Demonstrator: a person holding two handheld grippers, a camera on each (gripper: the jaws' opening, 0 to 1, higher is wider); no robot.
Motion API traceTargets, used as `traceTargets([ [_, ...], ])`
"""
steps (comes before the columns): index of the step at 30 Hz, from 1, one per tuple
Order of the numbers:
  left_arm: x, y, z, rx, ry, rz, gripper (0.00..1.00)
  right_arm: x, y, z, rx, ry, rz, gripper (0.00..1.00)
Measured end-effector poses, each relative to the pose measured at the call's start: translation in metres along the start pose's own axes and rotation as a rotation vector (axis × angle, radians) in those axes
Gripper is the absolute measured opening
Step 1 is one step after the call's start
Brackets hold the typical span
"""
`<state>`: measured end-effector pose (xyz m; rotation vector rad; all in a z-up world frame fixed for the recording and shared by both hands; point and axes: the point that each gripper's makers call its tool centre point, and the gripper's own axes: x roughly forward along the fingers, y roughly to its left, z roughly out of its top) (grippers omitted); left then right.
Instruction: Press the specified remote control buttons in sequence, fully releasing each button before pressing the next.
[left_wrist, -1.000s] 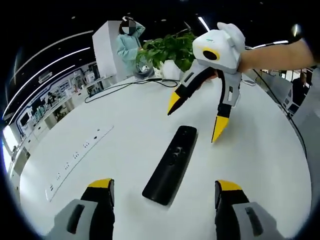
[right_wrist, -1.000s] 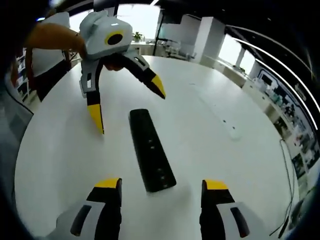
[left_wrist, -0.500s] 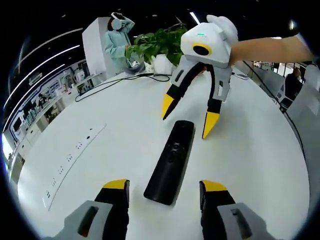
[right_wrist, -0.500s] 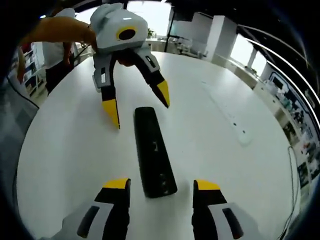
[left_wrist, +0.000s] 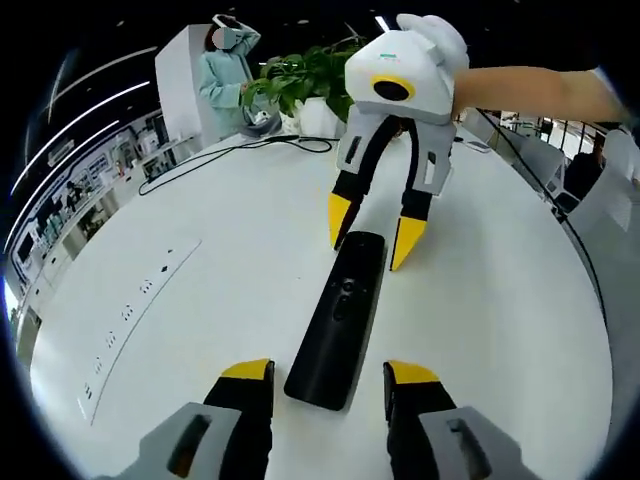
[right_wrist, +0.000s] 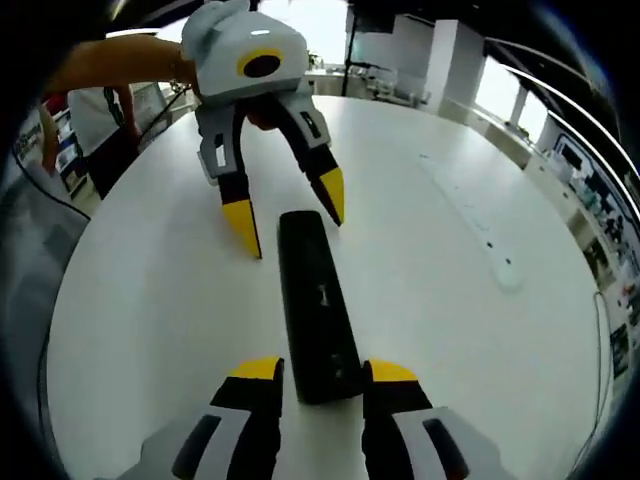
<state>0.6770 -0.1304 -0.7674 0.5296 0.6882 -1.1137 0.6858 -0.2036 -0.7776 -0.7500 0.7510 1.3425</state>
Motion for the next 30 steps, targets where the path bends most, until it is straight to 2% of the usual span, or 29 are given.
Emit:
traceTargets([
  [5,0.000,-0.006,-0.001,-0.014,0.010,-0.021,0.39,-0.001,0.003,-0.001,0.008,0.006,0.016,0.23],
  [8,0.001,0.001,-0.001,0.000,0.011,-0.012,0.32,-0.002,0.004,-0.002,0.003,0.006,0.017,0.23],
  [10,-0.002,0.005,-0.006,0.022,0.032,-0.004,0.28,-0.002,0.004,-0.002,-0.001,0.007,0.020,0.23],
  [18,-0.002,-0.004,-0.010,0.047,0.040,-0.004,0.26,0.000,-0.002,-0.003,-0.012,0.011,0.022,0.22],
  [23,-0.004,-0.005,-0.013,0.075,0.051,-0.003,0.26,-0.003,0.001,-0.002,-0.050,0.015,0.009,0.21],
  [30,-0.011,-0.011,-0.014,0.091,0.054,-0.002,0.25,-0.009,0.013,0.001,-0.048,0.009,0.012,0.20],
])
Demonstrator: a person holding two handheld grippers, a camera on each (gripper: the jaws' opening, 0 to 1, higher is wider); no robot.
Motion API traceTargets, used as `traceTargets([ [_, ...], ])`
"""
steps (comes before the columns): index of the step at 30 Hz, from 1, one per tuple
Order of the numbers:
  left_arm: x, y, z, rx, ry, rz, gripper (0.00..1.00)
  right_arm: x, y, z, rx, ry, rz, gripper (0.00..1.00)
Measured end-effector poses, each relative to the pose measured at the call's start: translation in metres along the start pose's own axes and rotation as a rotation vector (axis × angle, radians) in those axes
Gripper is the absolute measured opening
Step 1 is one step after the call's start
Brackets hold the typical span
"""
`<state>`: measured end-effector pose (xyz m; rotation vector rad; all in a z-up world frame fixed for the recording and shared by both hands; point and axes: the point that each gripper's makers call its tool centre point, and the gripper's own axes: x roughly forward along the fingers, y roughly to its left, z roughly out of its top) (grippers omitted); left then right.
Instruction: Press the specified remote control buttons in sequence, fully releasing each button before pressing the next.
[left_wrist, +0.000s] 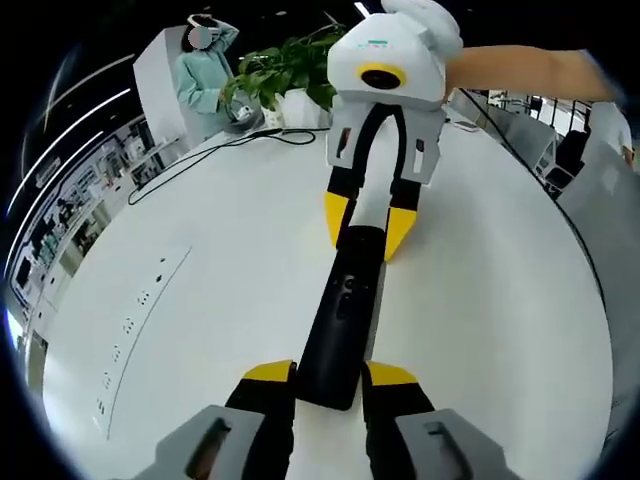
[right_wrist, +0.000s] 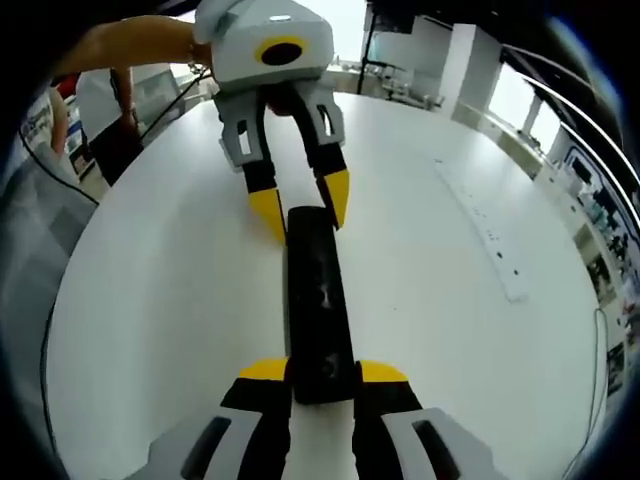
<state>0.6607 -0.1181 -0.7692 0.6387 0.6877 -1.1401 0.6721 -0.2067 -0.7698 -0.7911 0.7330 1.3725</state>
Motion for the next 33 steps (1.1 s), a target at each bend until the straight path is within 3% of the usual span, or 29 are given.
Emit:
traceTargets([
  [4,-0.007,0.004,0.013,-0.008,-0.011,-0.001,0.25,-0.002,0.004,0.005,-0.003,-0.013,-0.004,0.20],
  [8,-0.016,-0.011,0.019,-0.006,-0.024,0.004,0.25,-0.011,0.014,0.007,-0.008,-0.007,-0.007,0.20],
  [16,-0.034,-0.051,0.026,-0.022,-0.036,0.010,0.25,-0.034,0.055,0.011,-0.012,-0.008,-0.006,0.20],
  [27,-0.046,-0.111,0.023,-0.015,-0.030,0.000,0.25,-0.043,0.117,0.004,0.012,-0.004,0.001,0.20],
  [33,-0.040,-0.128,0.012,-0.028,-0.013,-0.010,0.25,-0.033,0.137,-0.001,0.002,0.003,0.008,0.21],
])
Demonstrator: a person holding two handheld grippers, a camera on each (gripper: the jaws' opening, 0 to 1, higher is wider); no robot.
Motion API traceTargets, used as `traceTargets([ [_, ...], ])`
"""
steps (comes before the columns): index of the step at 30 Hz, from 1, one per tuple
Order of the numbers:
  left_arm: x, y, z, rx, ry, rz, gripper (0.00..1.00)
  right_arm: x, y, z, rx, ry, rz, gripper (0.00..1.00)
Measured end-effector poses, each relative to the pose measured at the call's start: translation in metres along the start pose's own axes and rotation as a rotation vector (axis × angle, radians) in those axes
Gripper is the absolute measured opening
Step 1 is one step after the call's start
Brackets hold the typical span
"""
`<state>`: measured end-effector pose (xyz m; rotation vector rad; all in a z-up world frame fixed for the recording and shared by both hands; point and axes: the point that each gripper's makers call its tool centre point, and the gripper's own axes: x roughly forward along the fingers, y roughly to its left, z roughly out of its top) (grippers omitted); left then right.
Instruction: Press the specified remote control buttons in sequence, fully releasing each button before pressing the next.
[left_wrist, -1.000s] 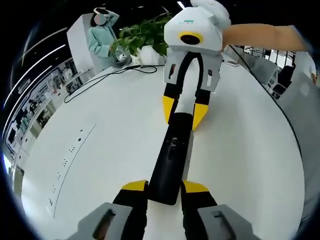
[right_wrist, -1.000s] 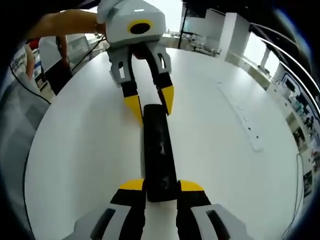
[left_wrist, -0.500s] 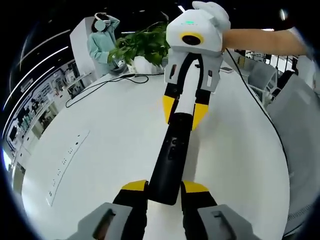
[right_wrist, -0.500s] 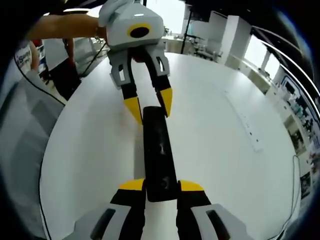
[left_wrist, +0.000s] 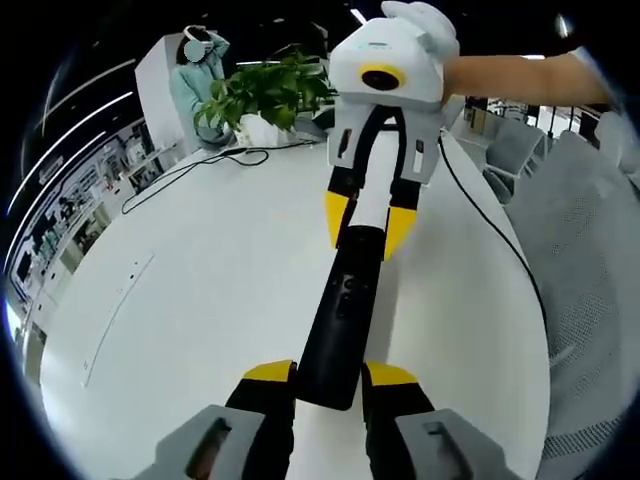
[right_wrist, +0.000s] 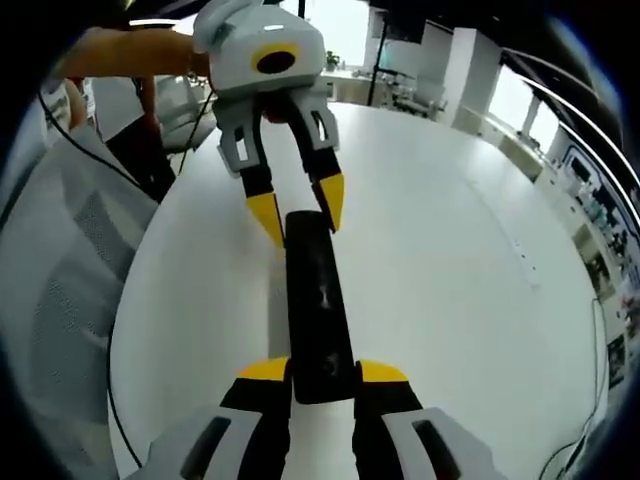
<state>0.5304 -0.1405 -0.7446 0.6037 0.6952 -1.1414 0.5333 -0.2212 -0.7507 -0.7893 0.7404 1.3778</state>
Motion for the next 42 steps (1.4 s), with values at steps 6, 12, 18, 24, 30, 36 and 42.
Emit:
traceTargets([
  [6,0.005,-0.007,-0.013,-0.004,0.034,-0.018,0.25,0.012,0.013,-0.002,0.005,0.005,0.014,0.21],
  [12,0.006,-0.009,-0.016,0.003,0.043,-0.031,0.25,0.014,0.017,-0.004,0.013,0.001,0.026,0.21],
  [18,0.010,-0.012,-0.017,0.028,0.066,-0.042,0.24,0.016,0.018,-0.007,0.005,0.014,0.036,0.21],
  [24,0.012,-0.011,-0.019,0.023,0.071,-0.045,0.24,0.018,0.018,-0.008,0.003,0.017,0.038,0.21],
  [30,0.013,-0.011,-0.023,0.024,0.084,-0.054,0.24,0.020,0.018,-0.007,-0.005,0.014,0.045,0.21],
  [36,0.015,-0.010,-0.024,0.020,0.084,-0.065,0.24,0.021,0.019,-0.008,0.000,0.016,0.050,0.20],
  [42,0.016,-0.009,-0.024,0.023,0.083,-0.072,0.24,0.023,0.020,-0.010,0.004,0.012,0.057,0.21],
])
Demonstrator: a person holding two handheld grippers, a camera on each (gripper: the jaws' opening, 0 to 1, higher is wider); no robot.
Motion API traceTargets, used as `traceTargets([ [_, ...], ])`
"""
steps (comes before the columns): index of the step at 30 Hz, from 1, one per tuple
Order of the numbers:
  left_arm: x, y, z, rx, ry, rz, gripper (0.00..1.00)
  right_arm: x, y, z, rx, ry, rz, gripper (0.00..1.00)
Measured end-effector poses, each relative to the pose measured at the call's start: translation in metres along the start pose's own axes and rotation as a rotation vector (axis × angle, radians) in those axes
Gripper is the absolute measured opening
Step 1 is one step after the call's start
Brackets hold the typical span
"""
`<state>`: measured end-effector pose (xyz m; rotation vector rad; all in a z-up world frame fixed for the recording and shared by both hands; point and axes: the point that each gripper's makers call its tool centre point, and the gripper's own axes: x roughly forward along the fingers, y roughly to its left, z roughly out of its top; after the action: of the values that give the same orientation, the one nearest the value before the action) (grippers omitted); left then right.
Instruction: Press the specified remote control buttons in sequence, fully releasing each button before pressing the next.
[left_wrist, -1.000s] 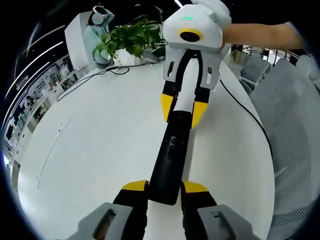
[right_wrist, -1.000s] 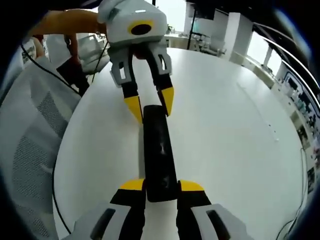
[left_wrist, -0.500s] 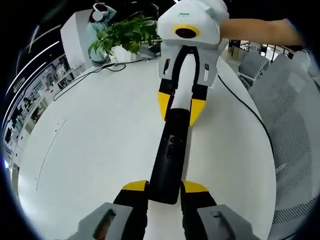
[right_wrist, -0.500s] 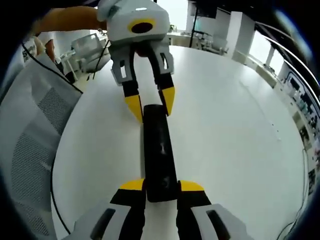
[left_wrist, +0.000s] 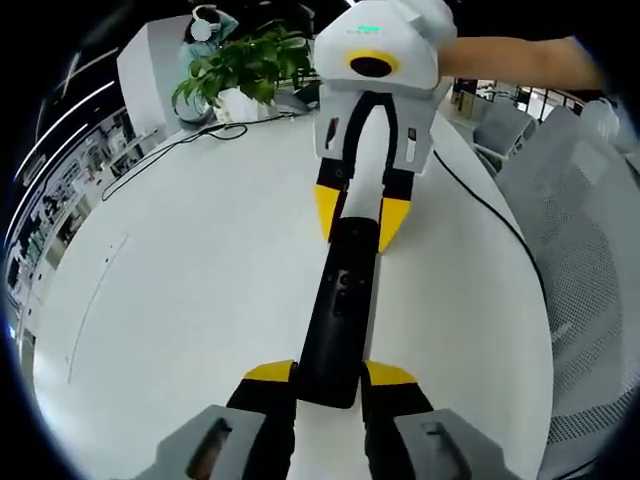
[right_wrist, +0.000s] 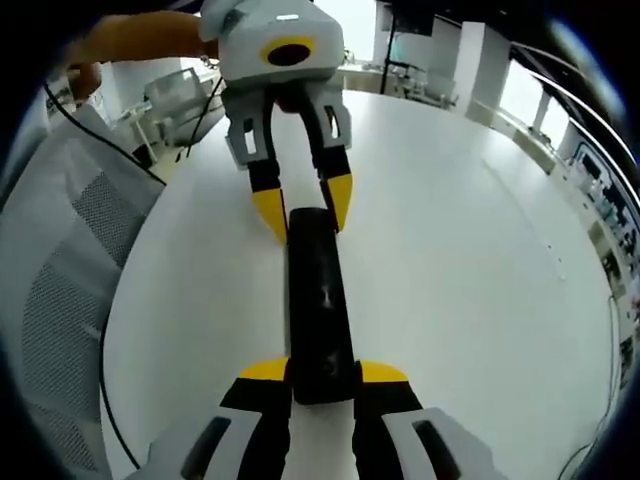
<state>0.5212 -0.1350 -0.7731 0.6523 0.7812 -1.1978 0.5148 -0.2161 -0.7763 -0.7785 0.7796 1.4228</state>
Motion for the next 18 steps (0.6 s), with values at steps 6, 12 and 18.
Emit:
traceTargets([
  [6,0.0007,0.0003,-0.0018,0.010,0.010,0.003,0.24,0.0006,-0.0030,0.0003,-0.006,-0.002,0.006,0.21],
  [12,0.0004,0.0007,-0.0008,0.017,0.007,0.003,0.24,0.0011,-0.0062,-0.0002,-0.010,-0.002,0.009,0.21],
  [18,-0.0001,0.0011,-0.0010,0.023,0.006,-0.004,0.23,0.0018,-0.0063,-0.0005,-0.029,0.009,0.005,0.21],
])
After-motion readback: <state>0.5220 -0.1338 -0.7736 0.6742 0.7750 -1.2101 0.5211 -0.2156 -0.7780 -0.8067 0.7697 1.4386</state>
